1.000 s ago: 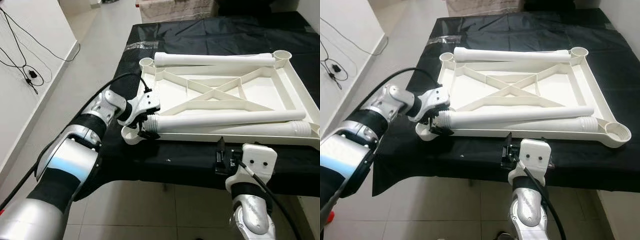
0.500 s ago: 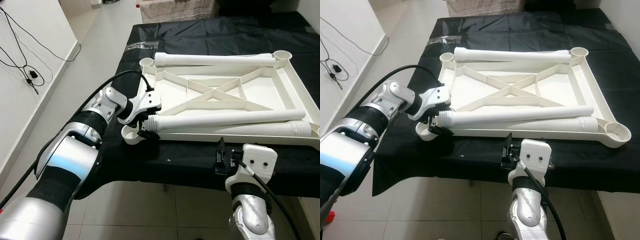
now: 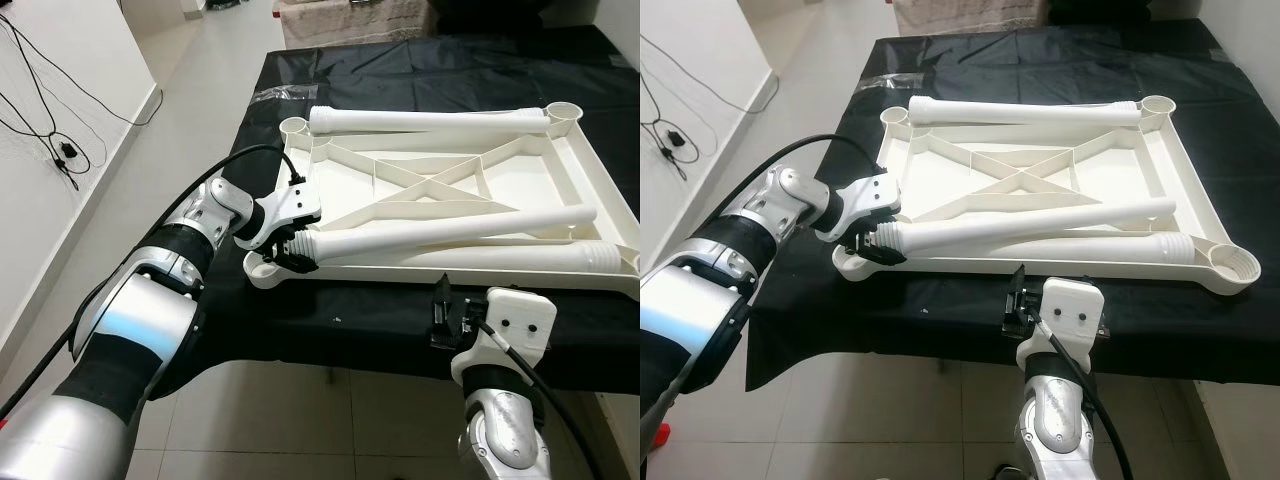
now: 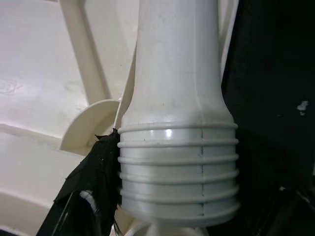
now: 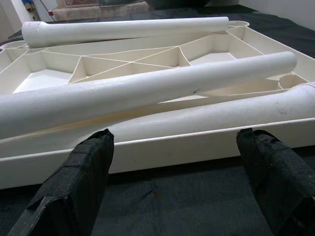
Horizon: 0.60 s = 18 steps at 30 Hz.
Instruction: Building children table
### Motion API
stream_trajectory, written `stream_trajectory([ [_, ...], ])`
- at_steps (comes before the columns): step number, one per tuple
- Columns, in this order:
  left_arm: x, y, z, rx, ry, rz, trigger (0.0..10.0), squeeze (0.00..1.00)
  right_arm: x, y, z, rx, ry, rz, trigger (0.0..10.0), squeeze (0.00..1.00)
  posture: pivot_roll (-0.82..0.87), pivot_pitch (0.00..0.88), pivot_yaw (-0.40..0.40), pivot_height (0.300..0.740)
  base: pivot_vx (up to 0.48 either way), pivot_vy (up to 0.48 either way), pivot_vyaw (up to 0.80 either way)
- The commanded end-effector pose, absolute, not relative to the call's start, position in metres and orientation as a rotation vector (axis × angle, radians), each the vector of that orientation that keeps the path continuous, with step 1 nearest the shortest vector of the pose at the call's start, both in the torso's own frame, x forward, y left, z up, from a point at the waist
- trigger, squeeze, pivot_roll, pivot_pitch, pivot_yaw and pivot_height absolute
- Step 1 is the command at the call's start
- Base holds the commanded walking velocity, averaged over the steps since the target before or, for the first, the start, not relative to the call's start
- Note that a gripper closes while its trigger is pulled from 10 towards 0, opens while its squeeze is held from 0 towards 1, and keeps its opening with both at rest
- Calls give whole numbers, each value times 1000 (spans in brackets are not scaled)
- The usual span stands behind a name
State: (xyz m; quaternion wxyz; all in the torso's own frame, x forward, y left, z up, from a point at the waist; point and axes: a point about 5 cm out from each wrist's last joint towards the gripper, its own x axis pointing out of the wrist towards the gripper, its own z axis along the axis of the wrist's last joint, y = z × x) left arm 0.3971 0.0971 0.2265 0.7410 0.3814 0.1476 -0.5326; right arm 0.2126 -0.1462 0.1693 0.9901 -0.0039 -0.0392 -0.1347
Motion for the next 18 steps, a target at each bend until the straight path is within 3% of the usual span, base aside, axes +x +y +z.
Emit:
stream_trajectory([
  [1,395,104,214,822,367,-1162,0,0,212,-136,173,61,-80,-258,10000,0,63,132,116,740,0,0,0],
  [9,398,81,241,600,96,-1152,0,0,225,-135,182,164,-133,-222,10000,0,74,86,105,740,0,0,0],
  [18,399,75,248,540,-23,-1096,0,0,235,-143,193,206,-188,-210,10000,0,65,54,96,740,0,0,0],
])
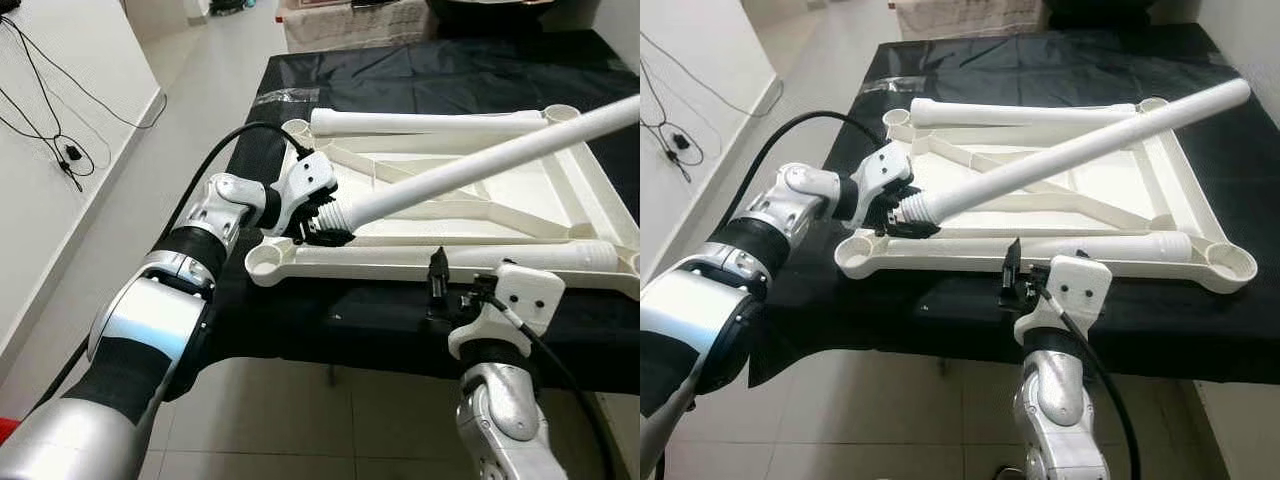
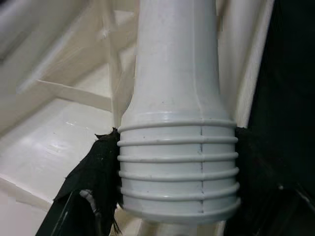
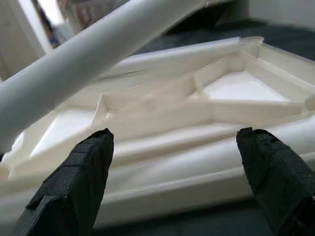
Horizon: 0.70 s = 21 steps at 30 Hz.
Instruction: Building children table
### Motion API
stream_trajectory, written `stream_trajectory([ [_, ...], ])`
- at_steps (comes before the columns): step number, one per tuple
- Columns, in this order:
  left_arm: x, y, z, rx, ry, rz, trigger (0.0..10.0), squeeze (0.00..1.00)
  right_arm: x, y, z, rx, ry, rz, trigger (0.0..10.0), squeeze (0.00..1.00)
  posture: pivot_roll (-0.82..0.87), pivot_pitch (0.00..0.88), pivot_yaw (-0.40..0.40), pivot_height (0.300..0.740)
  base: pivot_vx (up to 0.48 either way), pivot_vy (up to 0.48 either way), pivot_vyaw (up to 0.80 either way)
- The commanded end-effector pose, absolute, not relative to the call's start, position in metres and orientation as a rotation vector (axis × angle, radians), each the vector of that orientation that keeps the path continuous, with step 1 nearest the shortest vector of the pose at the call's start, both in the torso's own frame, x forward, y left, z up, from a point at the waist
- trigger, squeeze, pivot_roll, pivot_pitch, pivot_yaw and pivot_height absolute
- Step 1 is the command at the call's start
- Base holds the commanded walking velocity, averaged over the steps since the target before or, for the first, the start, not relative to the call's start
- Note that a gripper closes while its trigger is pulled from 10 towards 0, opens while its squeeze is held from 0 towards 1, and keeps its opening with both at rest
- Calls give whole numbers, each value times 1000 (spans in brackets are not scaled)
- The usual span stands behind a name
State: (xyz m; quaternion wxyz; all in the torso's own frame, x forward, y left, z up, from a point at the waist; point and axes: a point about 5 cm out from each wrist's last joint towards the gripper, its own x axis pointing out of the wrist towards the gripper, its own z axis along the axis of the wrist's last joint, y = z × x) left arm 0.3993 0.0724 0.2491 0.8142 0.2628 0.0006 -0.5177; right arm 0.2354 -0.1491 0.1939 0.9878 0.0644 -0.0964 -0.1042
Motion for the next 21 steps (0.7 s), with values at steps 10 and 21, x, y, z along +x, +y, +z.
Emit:
stream_trajectory([
  [10,398,80,246,451,-260,-886,10000,0,250,-155,209,610,-259,-89,10000,0,56,7,59,740,0,0,0],
  [21,374,84,225,453,-407,-890,10000,0,260,-146,226,859,-309,113,10000,0,61,0,22,740,0,0,0],
])
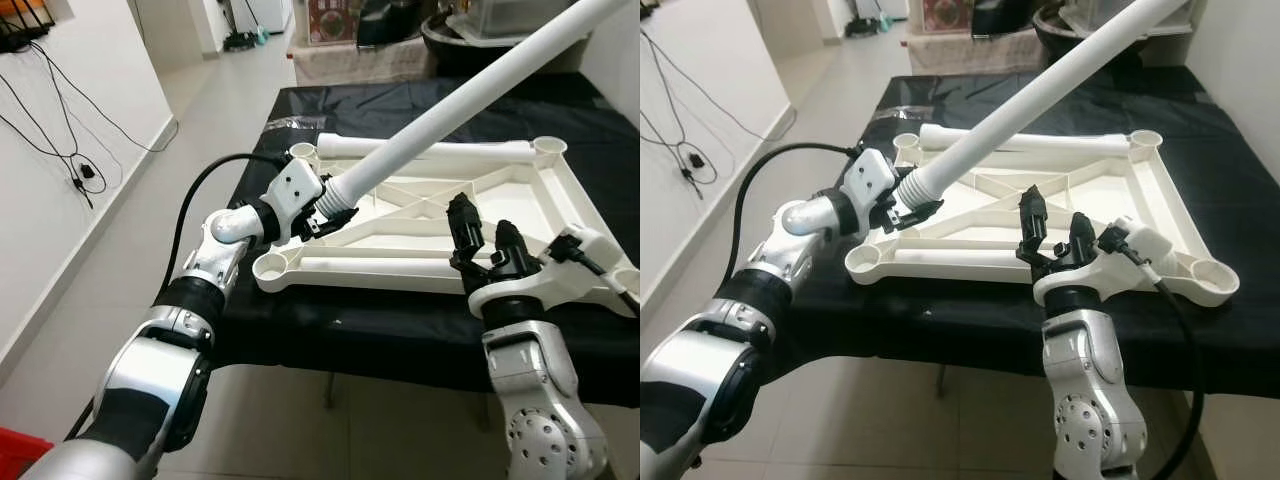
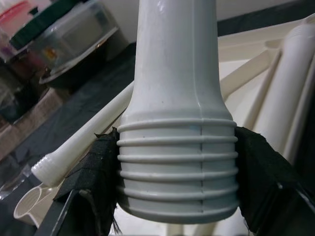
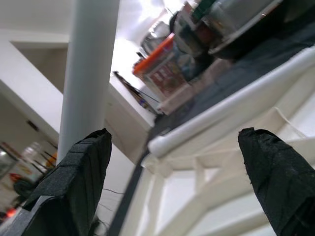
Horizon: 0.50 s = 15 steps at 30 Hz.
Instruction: Building children table
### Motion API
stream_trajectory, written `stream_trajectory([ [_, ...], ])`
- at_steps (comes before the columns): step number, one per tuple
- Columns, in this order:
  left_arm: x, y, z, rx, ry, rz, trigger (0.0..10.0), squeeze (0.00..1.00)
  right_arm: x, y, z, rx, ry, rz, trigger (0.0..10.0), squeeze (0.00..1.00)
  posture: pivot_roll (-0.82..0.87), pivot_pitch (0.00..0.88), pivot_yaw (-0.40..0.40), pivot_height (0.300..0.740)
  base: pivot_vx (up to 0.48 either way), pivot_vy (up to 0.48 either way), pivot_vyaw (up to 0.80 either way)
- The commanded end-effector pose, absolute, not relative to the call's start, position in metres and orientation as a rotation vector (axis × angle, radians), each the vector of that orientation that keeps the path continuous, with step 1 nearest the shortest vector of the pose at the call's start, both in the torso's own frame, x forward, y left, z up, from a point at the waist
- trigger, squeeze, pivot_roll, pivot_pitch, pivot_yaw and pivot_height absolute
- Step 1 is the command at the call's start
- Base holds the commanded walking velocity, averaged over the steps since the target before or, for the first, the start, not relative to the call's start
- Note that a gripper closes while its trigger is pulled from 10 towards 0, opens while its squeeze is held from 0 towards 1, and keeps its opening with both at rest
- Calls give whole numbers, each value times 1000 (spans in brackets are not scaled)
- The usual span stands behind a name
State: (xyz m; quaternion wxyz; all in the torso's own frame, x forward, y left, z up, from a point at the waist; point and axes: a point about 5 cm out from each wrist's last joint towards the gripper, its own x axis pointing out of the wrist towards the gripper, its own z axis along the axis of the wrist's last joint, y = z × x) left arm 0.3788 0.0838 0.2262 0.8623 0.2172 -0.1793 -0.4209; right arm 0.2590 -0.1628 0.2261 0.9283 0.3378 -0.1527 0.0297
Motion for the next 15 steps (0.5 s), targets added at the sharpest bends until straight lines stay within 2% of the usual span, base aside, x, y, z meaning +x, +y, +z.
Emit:
stream_trajectory([
  [1,369,83,220,443,-407,-898,10000,0,261,-144,230,898,-318,159,10000,0,60,0,15,740,0,0,0],
  [3,363,82,213,438,-411,-897,10000,0,261,-141,237,954,-327,244,10000,0,60,0,12,740,0,0,0],
  [15,344,73,194,400,-395,-930,10000,0,259,-131,241,985,-292,403,10000,0,56,0,7,740,0,0,0],
])
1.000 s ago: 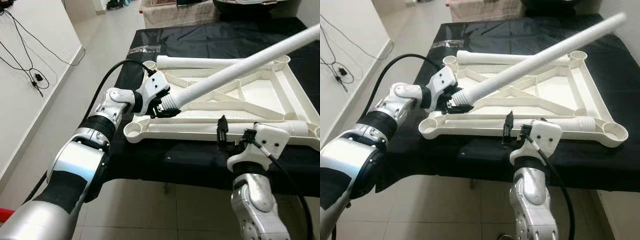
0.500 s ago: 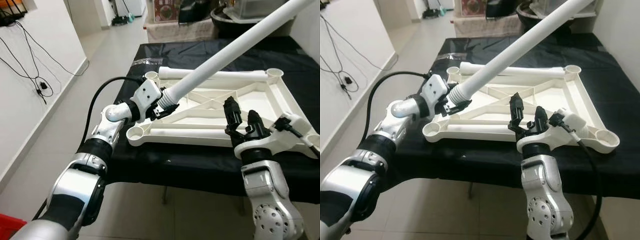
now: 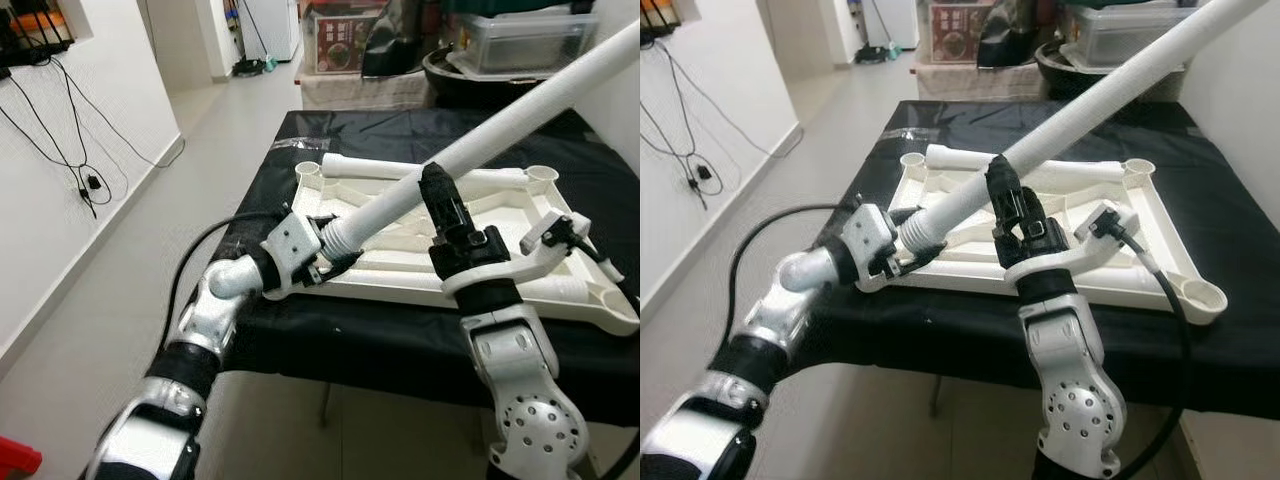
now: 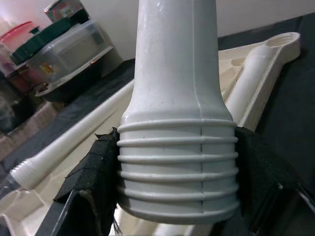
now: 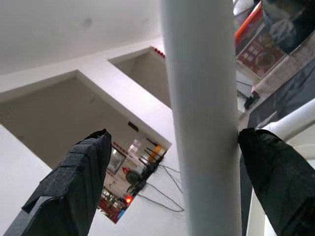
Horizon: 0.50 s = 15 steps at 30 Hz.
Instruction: Building children table
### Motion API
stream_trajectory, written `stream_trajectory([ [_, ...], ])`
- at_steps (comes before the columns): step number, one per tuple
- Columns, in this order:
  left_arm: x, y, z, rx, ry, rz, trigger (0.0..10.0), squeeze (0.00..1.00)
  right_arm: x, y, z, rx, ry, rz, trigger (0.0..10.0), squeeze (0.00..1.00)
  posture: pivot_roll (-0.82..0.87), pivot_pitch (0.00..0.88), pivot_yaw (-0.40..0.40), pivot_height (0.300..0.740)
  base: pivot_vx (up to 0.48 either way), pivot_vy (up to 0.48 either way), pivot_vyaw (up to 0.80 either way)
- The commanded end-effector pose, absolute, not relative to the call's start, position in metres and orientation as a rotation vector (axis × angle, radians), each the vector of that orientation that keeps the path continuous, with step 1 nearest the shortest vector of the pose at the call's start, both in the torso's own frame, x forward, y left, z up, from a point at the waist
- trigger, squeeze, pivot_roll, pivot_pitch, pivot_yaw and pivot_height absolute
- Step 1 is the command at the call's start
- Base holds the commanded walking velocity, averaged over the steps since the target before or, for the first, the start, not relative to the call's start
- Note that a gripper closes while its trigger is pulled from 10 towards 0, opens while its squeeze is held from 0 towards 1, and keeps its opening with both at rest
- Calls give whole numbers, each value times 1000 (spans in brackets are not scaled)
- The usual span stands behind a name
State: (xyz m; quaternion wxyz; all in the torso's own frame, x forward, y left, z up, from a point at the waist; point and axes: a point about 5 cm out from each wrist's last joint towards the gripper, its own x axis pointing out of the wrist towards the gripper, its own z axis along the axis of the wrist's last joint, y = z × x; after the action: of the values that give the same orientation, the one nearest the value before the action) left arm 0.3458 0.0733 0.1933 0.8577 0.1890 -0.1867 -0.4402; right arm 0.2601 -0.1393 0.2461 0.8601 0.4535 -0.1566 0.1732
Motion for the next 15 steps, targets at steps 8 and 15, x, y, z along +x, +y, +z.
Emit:
stream_trajectory([
  [8,326,66,188,395,-376,-983,10000,0,265,-135,231,938,-236,379,10000,0,59,0,3,740,0,0,0],
  [15,315,61,183,385,-361,-1017,10000,0,267,-138,222,882,-207,339,10000,0,57,0,1,740,0,0,0],
])
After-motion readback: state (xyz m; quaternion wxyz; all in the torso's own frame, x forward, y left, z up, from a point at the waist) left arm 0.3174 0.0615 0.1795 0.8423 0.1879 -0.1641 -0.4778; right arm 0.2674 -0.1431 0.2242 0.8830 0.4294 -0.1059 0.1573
